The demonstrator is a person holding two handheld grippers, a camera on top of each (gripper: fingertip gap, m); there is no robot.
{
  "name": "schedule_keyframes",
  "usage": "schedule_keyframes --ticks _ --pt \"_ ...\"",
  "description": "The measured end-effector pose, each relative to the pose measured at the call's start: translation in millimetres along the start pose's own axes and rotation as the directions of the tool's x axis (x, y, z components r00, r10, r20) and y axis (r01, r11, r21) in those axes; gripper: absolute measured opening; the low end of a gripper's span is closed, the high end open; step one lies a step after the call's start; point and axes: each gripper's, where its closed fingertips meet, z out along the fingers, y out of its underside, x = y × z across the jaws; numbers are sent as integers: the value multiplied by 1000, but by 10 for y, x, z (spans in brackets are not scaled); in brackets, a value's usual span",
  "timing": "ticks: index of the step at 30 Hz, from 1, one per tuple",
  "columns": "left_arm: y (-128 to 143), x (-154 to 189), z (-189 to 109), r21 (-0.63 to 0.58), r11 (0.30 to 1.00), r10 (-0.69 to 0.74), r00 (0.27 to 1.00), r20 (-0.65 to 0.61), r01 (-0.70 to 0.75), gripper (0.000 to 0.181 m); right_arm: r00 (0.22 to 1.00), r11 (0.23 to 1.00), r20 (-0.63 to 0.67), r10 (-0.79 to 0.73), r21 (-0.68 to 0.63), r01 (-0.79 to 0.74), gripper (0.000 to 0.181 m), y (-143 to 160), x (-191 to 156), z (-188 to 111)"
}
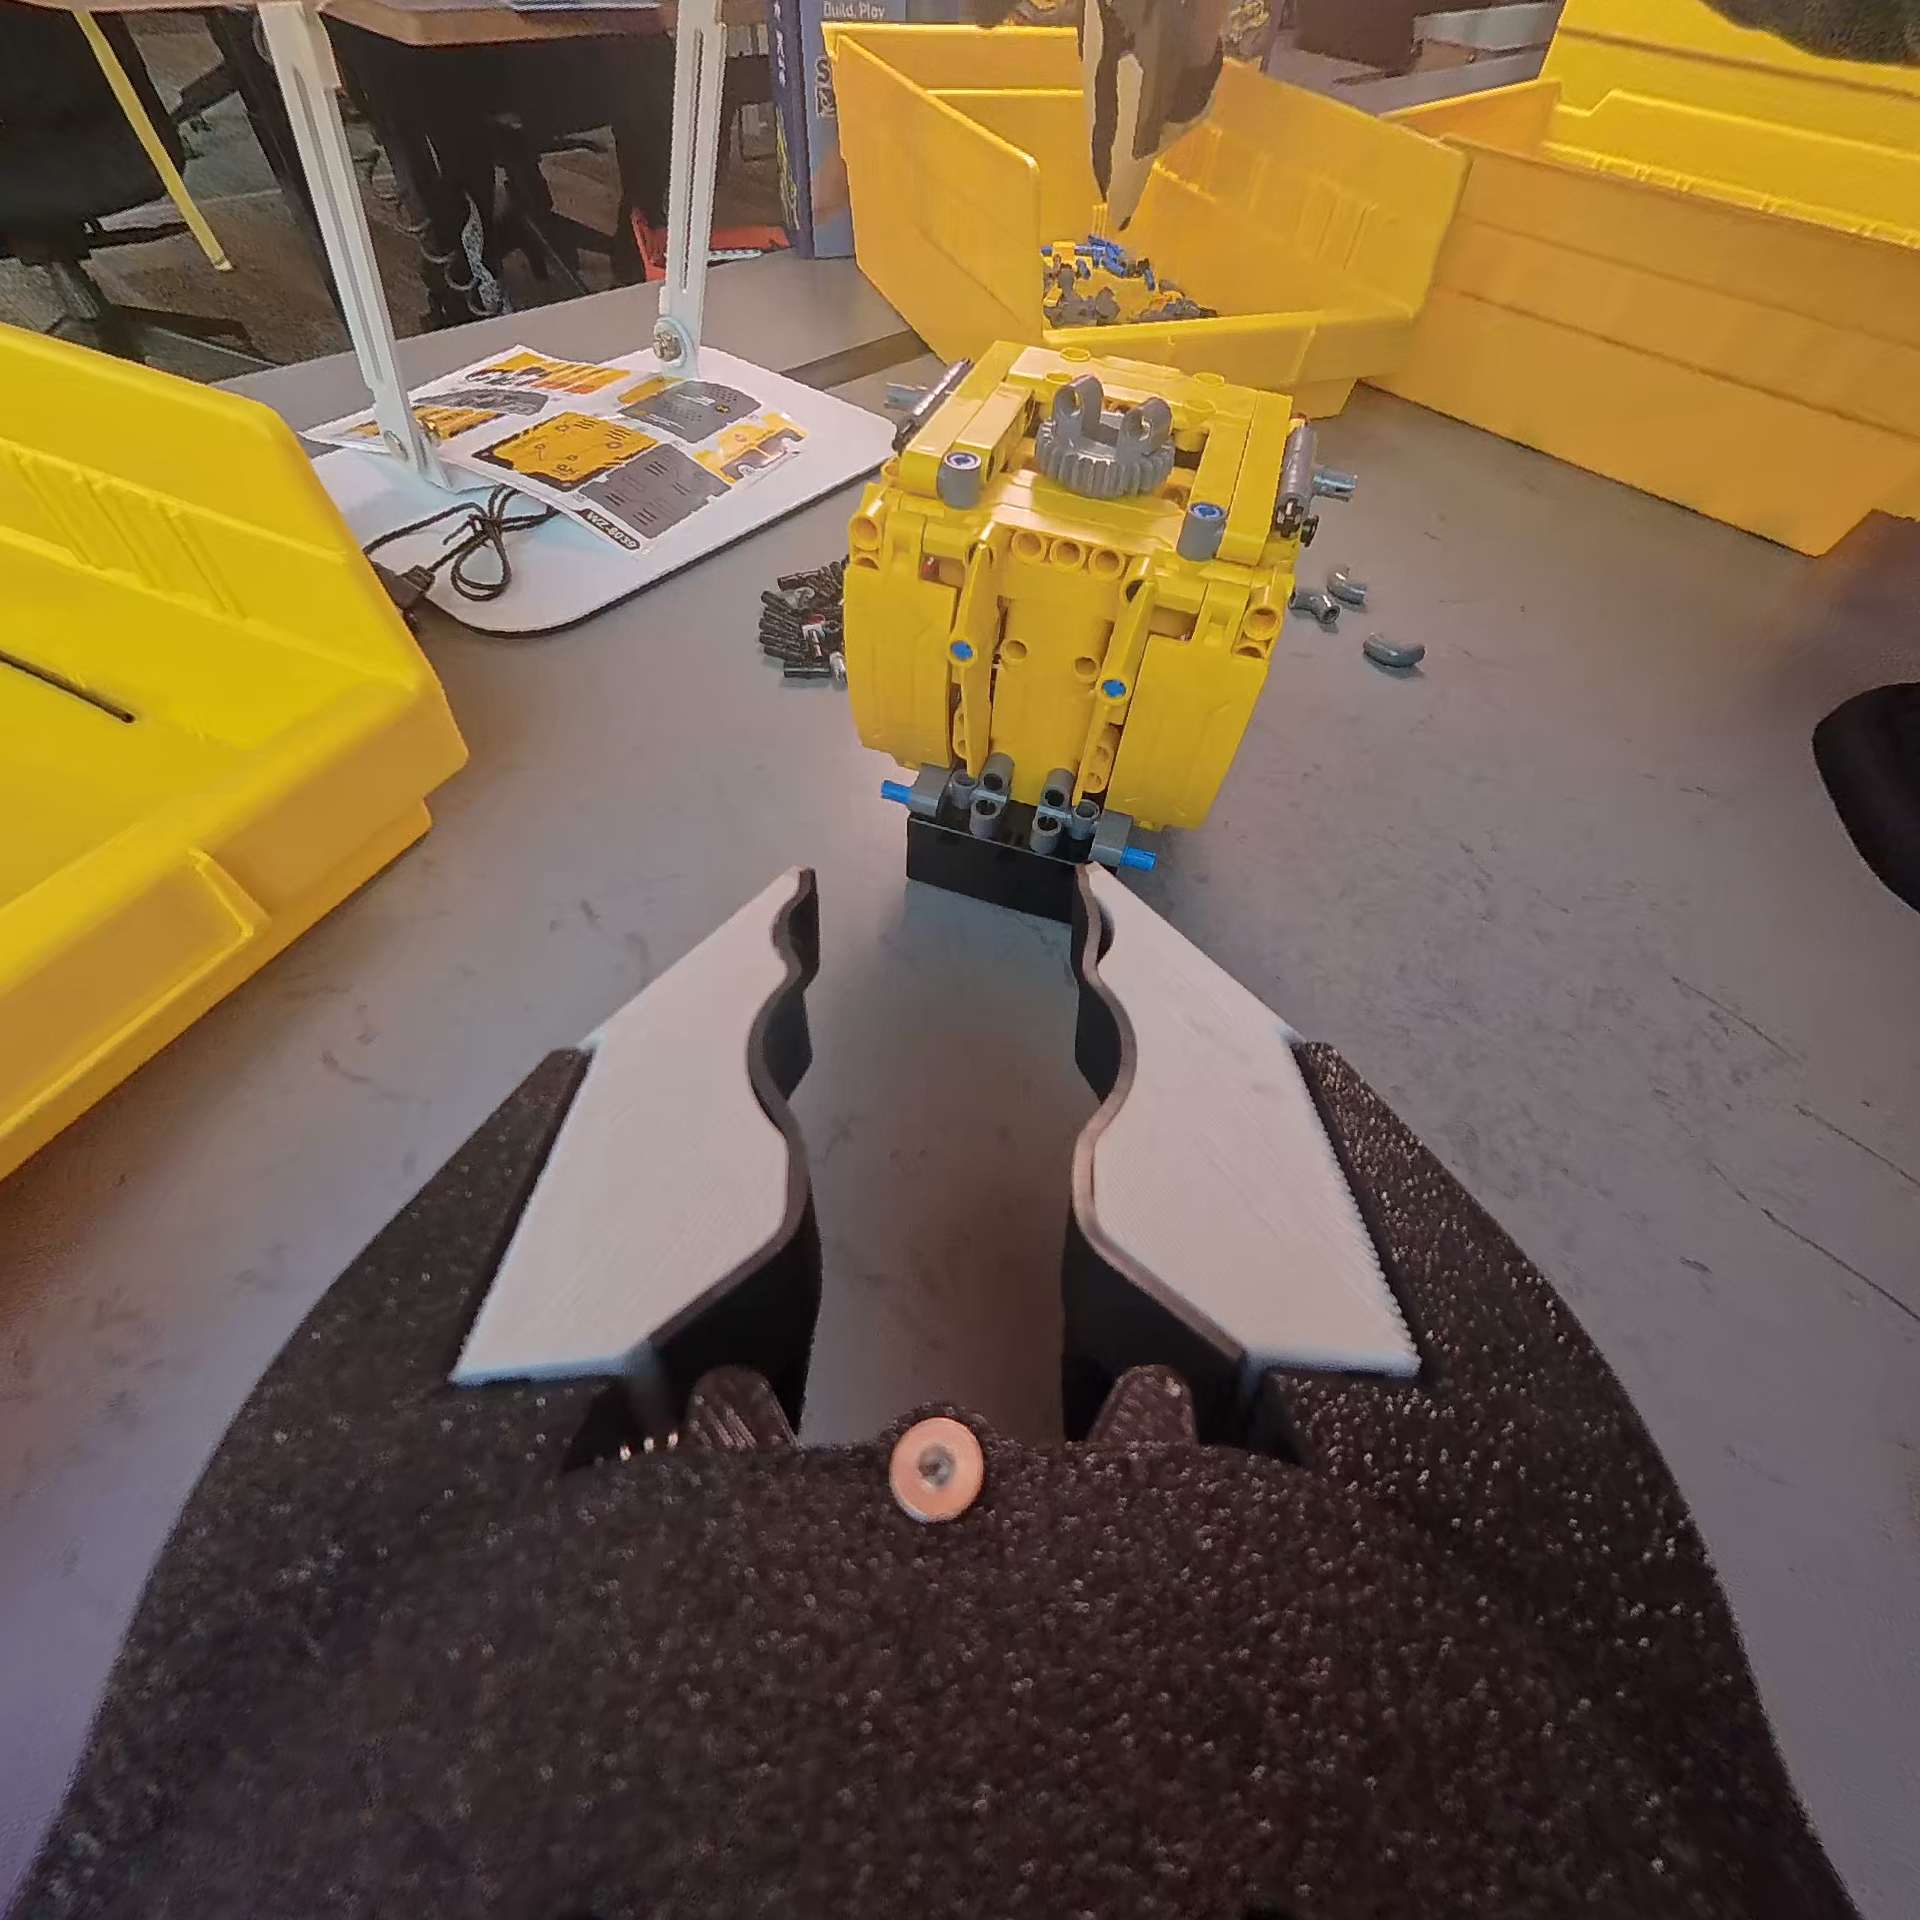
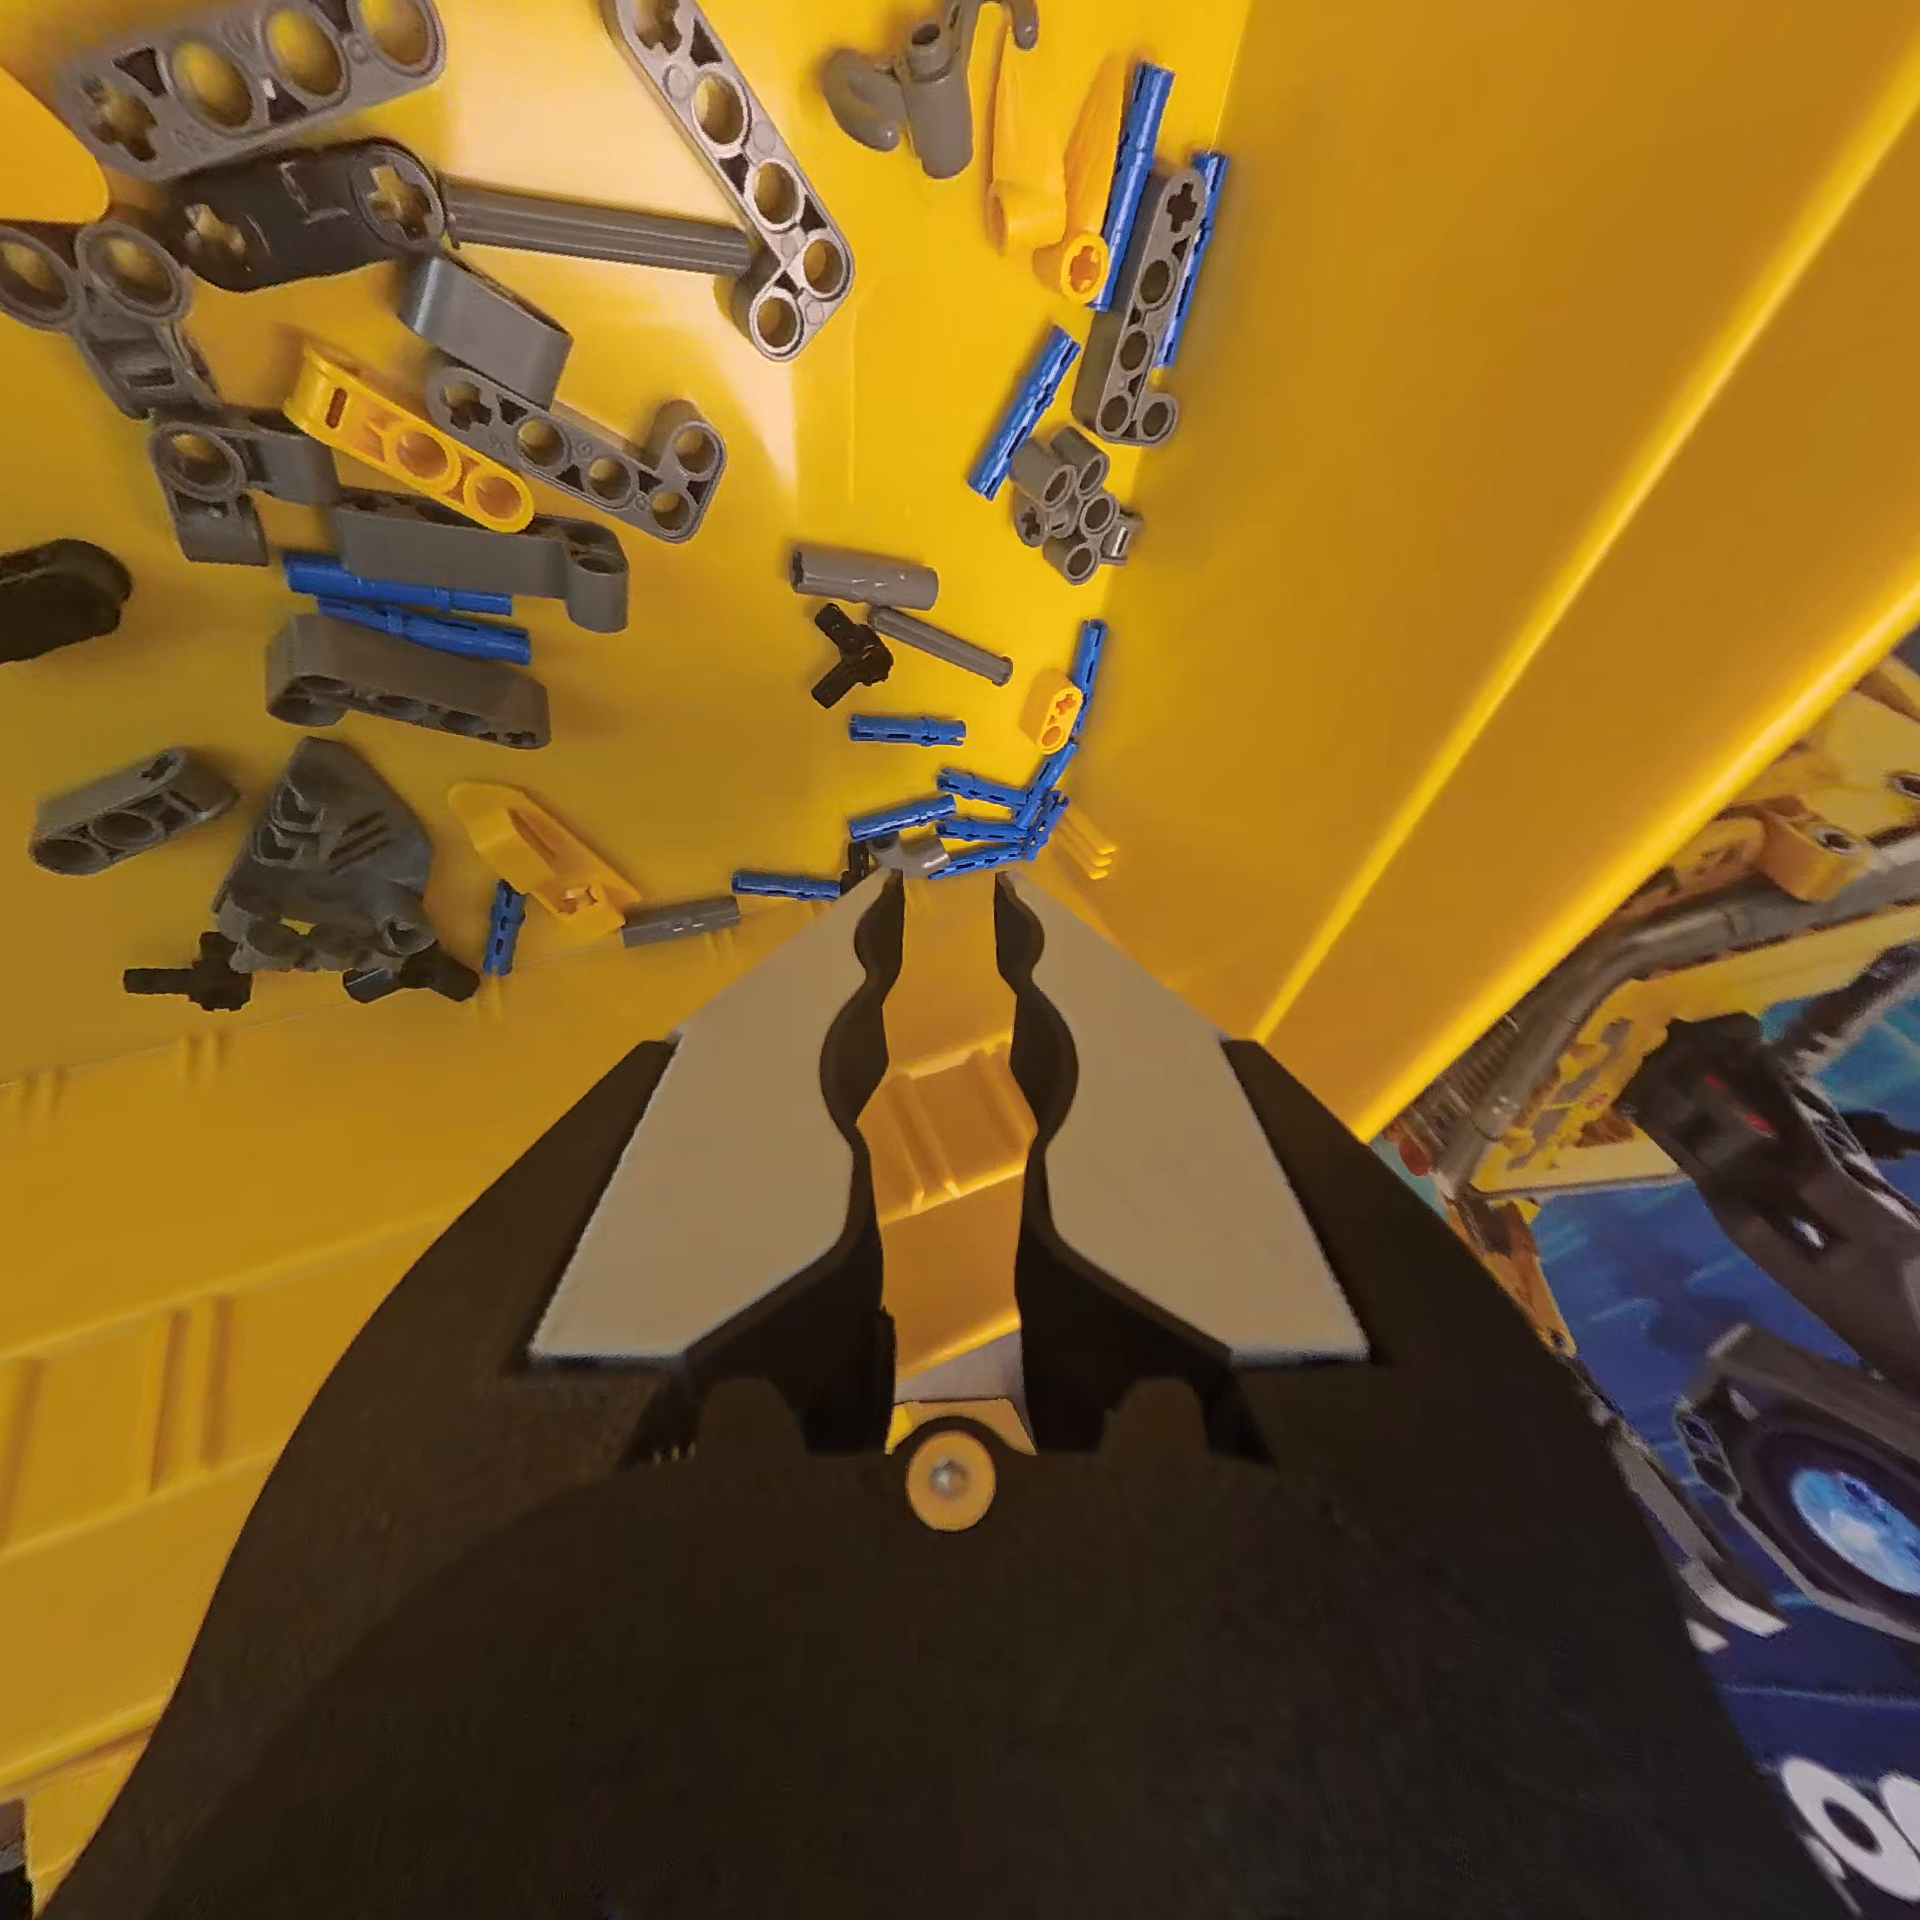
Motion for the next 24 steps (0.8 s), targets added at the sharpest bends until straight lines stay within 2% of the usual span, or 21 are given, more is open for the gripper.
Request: schedule_keyframes --ticks 9,24 --pt "-3 -30 -4 2 999 -34 999 -6 34 47 994 990 85 -71 -115 81 18 33 -103 201" --pt "-5 -40 -9 4 999 -49 999 -12 49 46 986 987 163 -41 -146 65 8 26 -144 264"
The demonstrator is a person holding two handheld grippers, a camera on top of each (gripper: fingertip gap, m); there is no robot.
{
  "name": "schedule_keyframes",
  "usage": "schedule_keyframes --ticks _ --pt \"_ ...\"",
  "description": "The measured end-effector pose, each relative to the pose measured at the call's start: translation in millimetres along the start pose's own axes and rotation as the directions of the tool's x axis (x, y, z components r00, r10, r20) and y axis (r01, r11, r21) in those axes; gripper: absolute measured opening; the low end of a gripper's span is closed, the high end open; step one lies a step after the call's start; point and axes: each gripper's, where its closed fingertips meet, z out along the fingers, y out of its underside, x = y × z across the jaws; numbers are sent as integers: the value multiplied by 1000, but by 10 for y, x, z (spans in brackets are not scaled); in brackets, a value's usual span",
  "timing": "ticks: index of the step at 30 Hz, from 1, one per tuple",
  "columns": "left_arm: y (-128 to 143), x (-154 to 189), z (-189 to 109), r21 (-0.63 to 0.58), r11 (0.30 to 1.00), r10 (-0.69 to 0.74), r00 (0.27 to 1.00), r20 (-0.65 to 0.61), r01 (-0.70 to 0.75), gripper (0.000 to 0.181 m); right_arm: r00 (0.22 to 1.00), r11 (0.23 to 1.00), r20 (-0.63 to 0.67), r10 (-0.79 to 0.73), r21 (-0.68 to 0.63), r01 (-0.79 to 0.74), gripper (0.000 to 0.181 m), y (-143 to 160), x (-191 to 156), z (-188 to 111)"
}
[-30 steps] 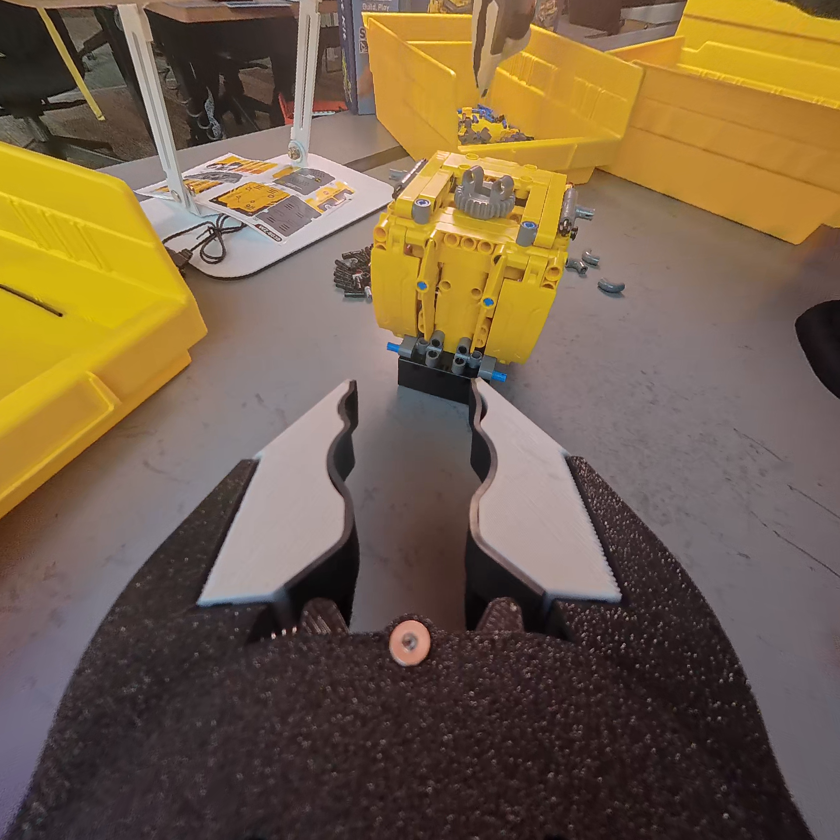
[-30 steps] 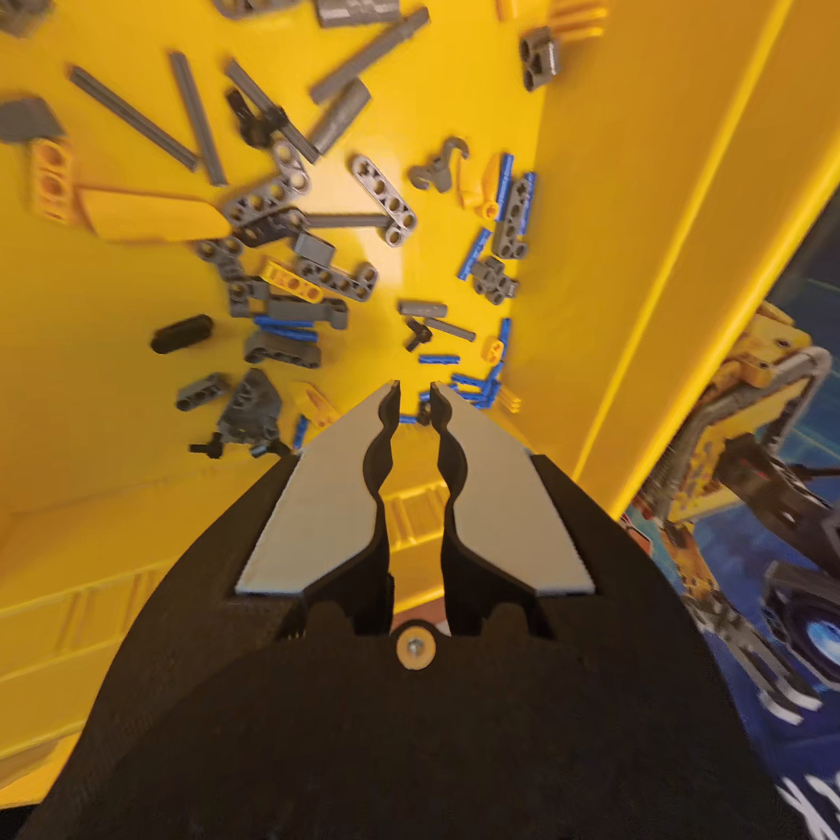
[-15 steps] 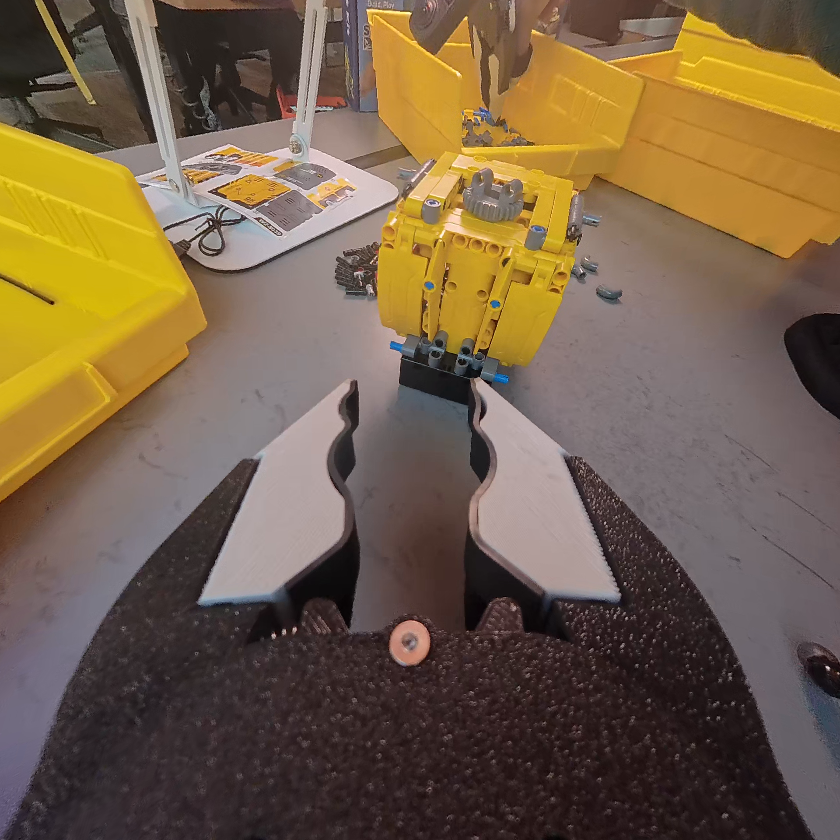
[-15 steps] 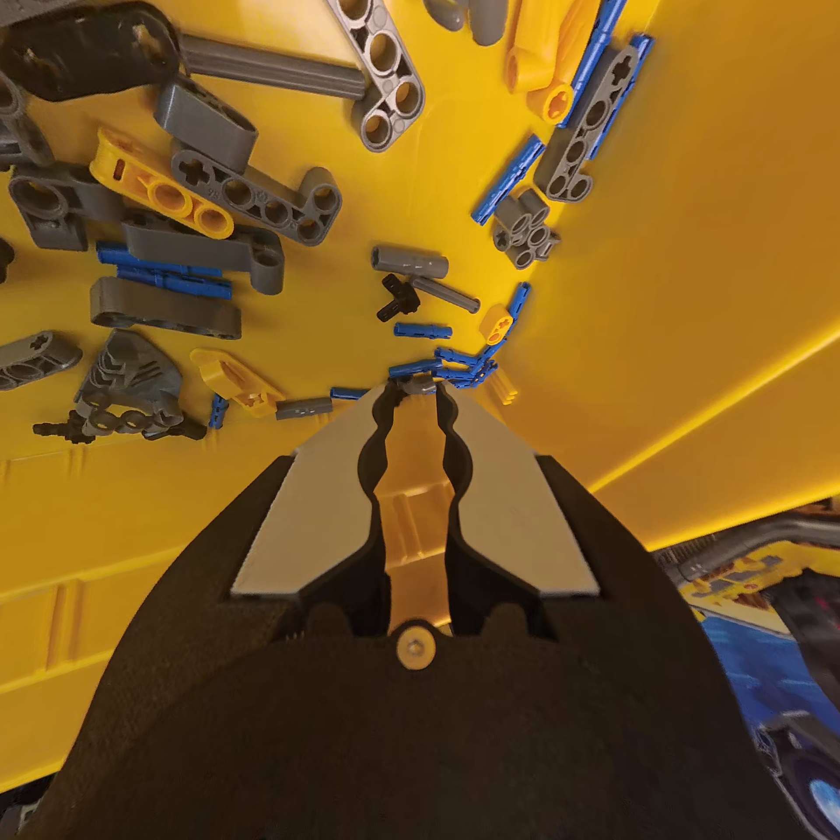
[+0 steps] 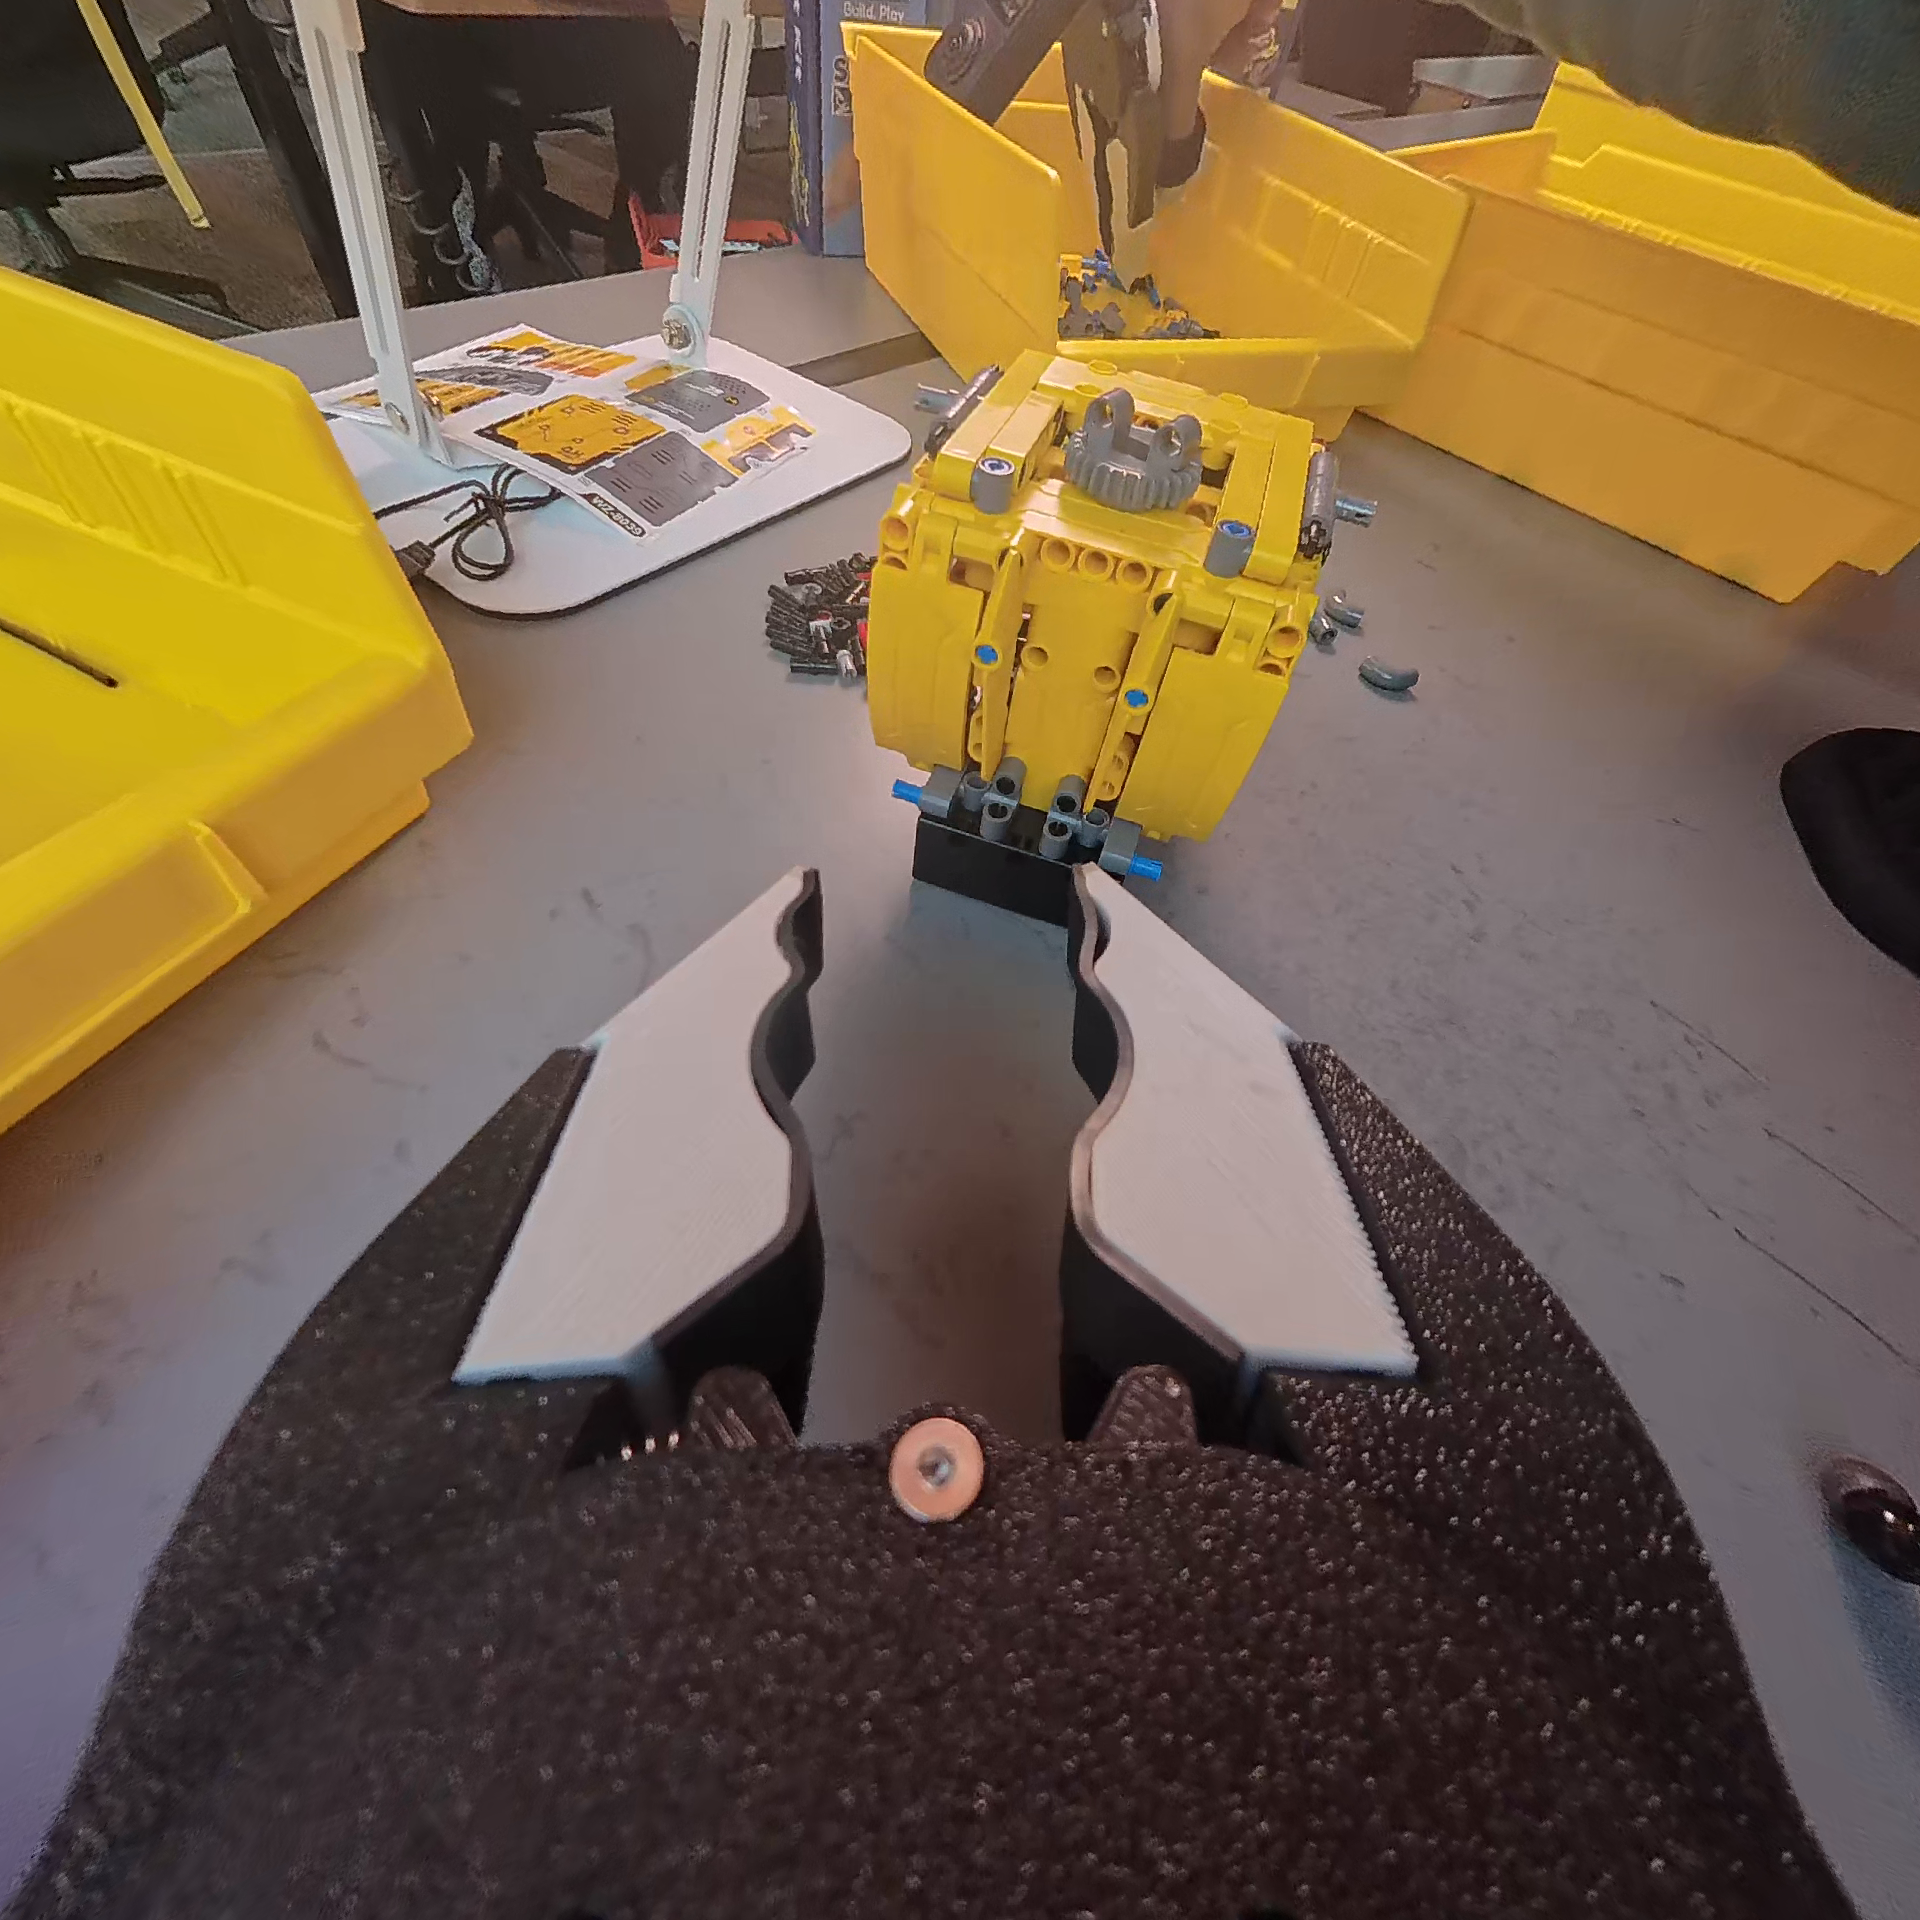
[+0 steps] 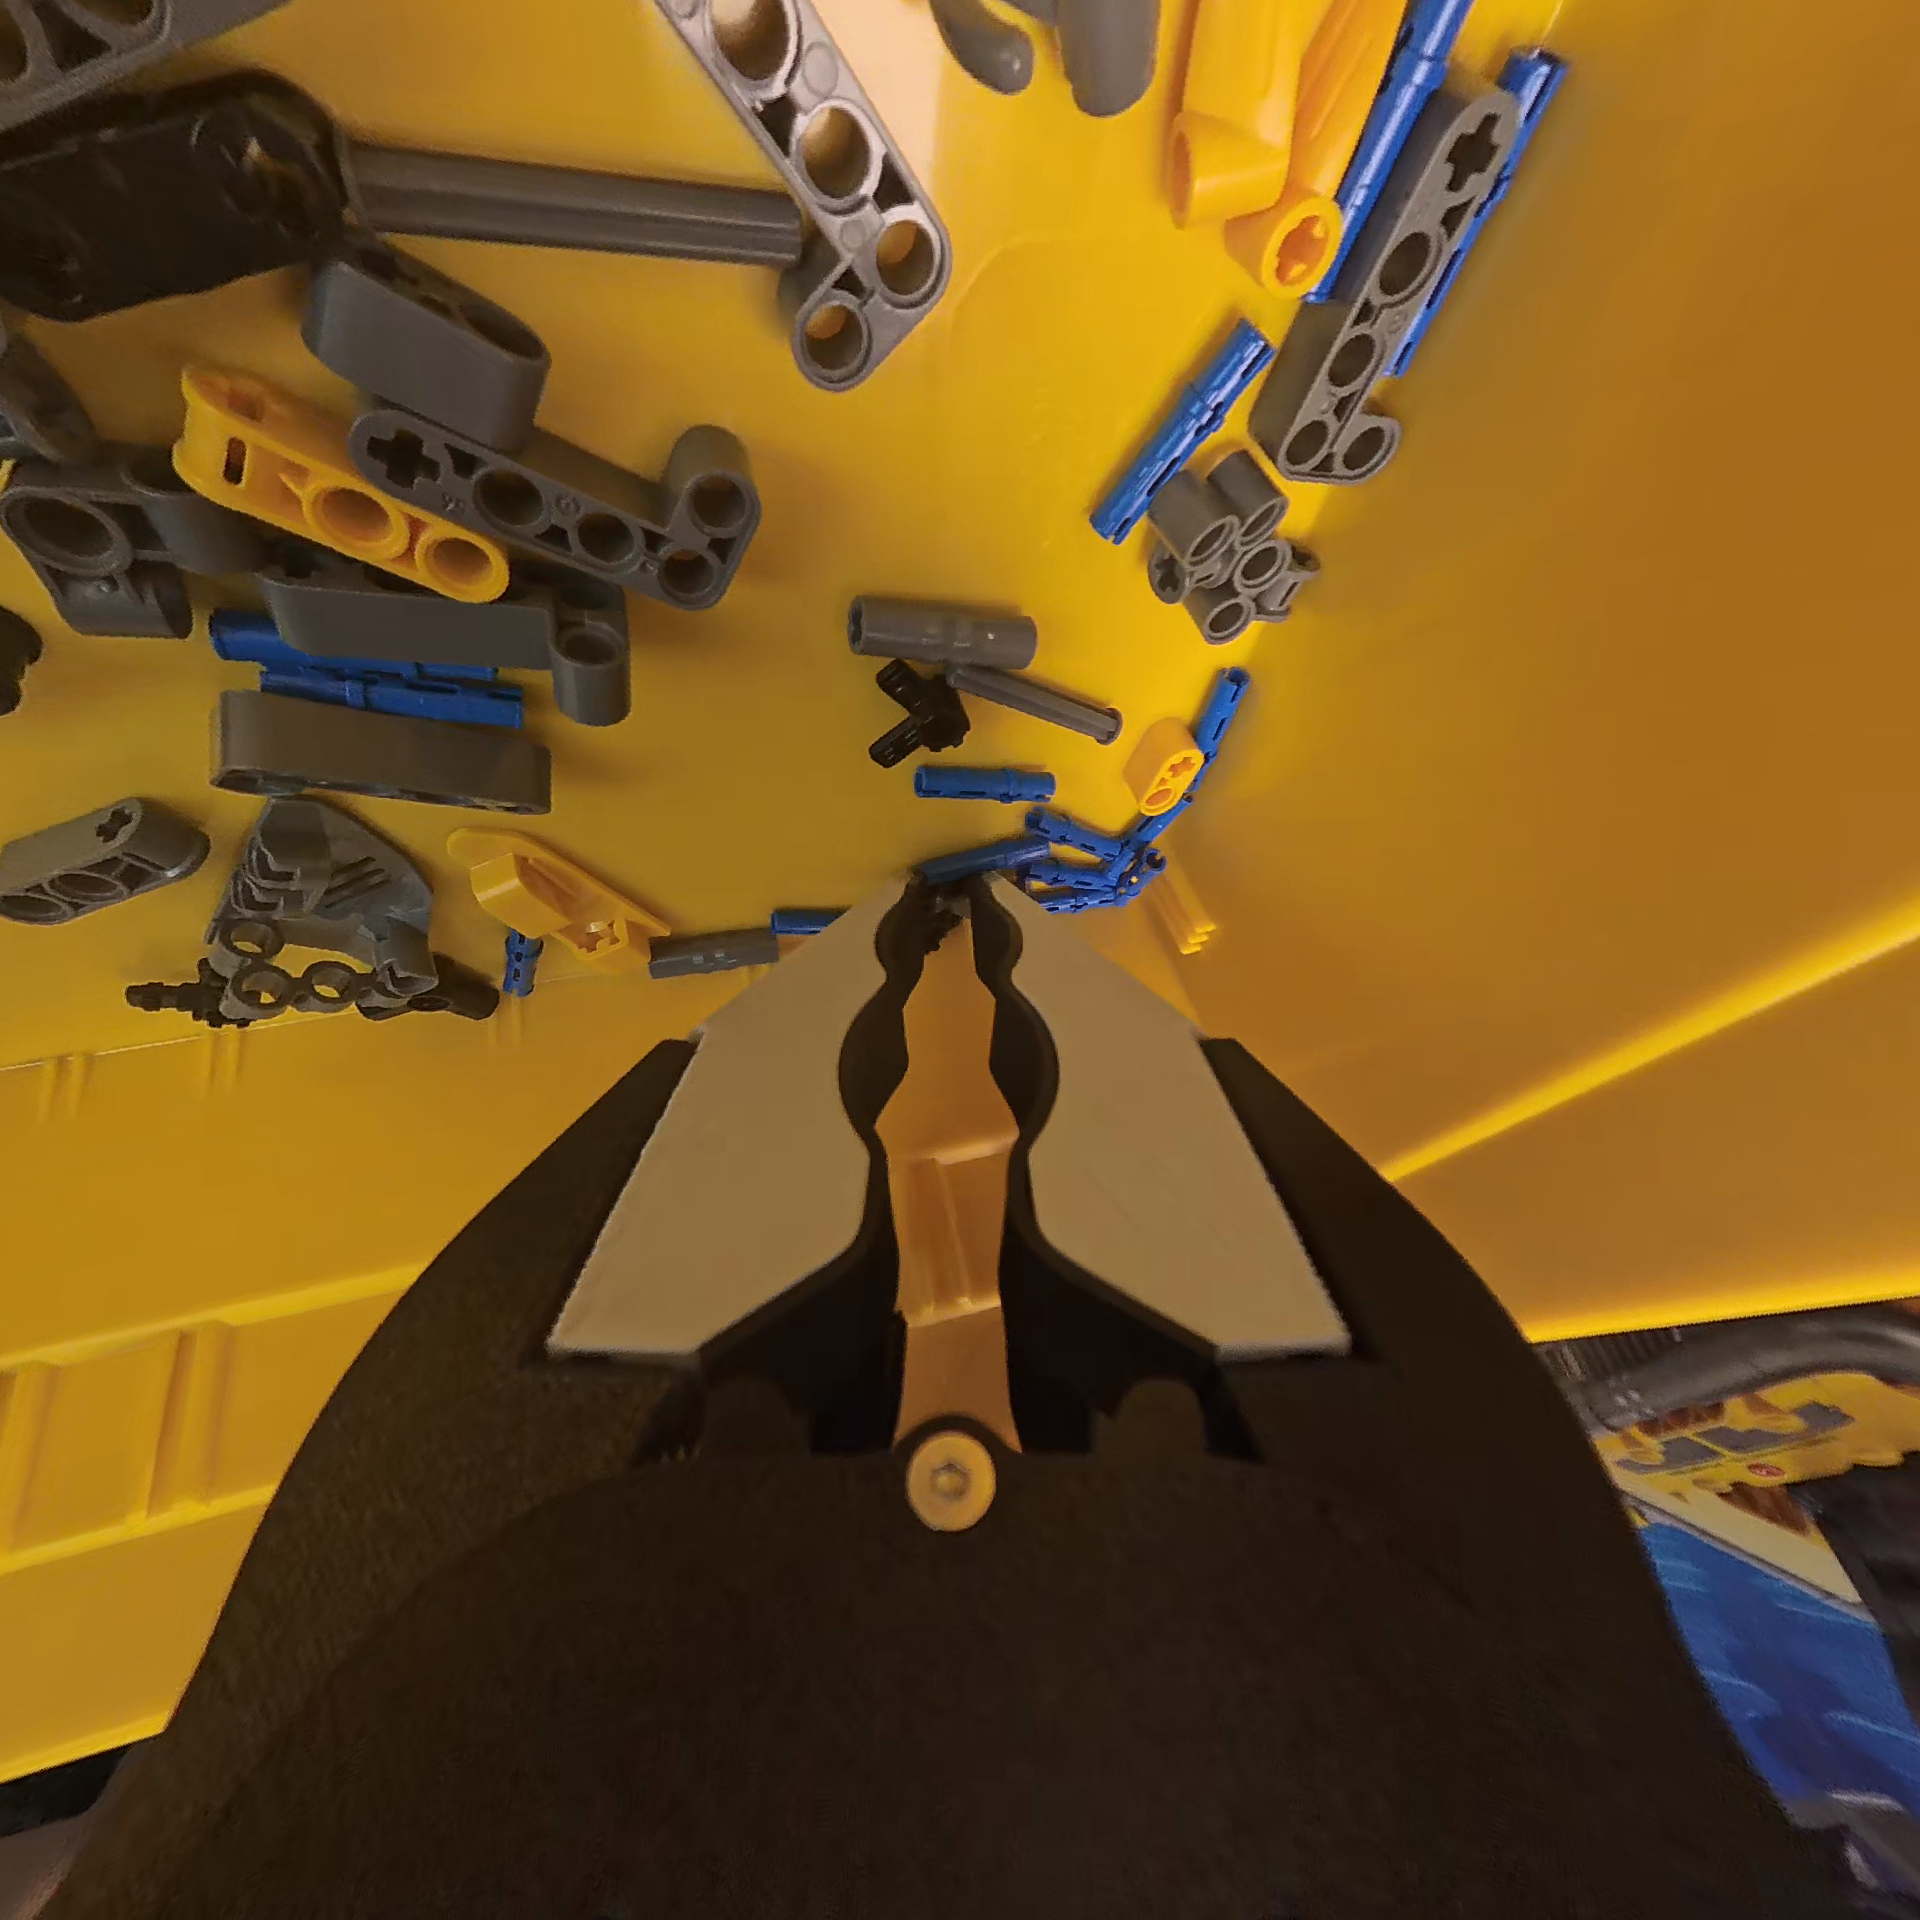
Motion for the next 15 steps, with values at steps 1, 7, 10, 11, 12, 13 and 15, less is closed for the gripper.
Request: schedule_keyframes --ticks 1,7,10,11,12,13,15 --pt "0 -2 0 0 1000 -2 1000 0 2 46 1000 1000 -1 -2 1 2 6 -2 3 -5" --pt "0 -4 2 -1 1000 -5 1000 -2 5 46 1000 1000 7 -8 27 8 0 8 -51 -79" --pt "1 6 4 -2 1000 4 1000 -2 -4 46 1000 998 0 2 64 -3 0 9 -62 -166" --pt "1 12 3 -2 1000 8 1000 -3 -8 46 1000 998 -23 8 63 -7 0 29 -27 -188" --pt "1 19 3 -1 1000 14 1000 -3 -14 46 998 998 -59 26 63 -22 0 46 35 -205" --pt "1 26 3 -2 1000 20 1000 -3 -20 45 996 997 -76 50 61 -45 0 64 73 -214" --pt "9 34 4 -5 999 32 1000 -1 -32 45 993 995 -90 80 59 -75 5 86 114 -192"
